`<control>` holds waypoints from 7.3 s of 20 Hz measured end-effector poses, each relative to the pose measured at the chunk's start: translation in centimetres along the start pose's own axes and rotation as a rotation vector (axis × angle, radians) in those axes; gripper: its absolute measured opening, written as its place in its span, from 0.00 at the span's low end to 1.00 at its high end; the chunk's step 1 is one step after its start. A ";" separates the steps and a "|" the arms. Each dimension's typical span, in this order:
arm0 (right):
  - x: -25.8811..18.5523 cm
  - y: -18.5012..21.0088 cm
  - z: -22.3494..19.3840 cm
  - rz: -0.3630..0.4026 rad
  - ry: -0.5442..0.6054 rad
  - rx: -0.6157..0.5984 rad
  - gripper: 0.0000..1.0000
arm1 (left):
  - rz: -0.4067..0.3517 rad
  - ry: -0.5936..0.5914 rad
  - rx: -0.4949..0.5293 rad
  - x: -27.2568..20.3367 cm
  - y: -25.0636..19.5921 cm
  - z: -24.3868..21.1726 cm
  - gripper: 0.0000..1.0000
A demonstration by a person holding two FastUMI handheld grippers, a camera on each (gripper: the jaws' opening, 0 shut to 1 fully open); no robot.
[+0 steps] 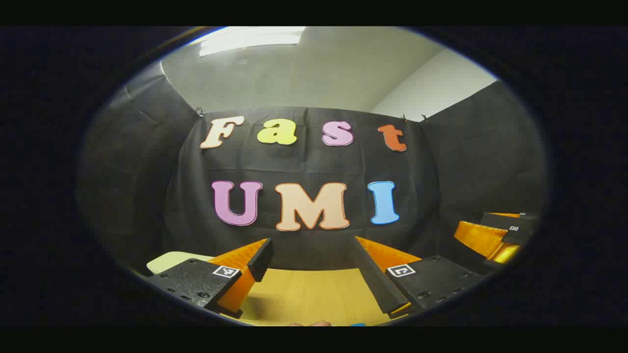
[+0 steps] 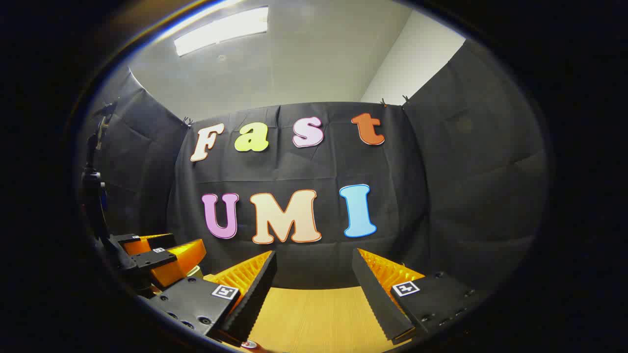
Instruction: Press the lid of the desktop garbage bin to open it, pick up the crumpled paper on the desktop and throw it into the bin, then pick up the pop can on the desktop and drop it into the bin, and finally close the garbage bin lid.
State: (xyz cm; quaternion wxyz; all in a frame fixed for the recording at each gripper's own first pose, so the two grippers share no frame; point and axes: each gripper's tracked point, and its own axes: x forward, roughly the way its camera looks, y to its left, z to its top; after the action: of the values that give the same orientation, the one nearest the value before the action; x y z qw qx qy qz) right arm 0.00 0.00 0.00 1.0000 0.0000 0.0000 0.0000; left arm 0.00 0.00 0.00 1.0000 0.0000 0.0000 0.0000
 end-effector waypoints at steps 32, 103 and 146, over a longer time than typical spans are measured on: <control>2.5 0.5 -2.6 0.040 0.061 0.011 0.97 | 0.045 0.023 0.083 0.1 2.4 -1.2 0.47; 3.3 5.1 -22.5 0.239 0.509 -0.168 0.98 | 0.286 0.046 0.116 -4.2 13.6 -3.0 0.87; 4.0 9.0 -30.6 0.346 0.728 -0.203 0.14 | 0.354 0.097 0.171 -8.0 17.3 -2.9 0.91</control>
State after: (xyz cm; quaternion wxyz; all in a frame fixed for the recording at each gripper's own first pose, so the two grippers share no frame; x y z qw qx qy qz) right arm 4.01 8.96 -30.59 0.9148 -0.0985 0.3538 0.1680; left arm -7.98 17.35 -2.85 0.9795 0.0850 0.0481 0.1760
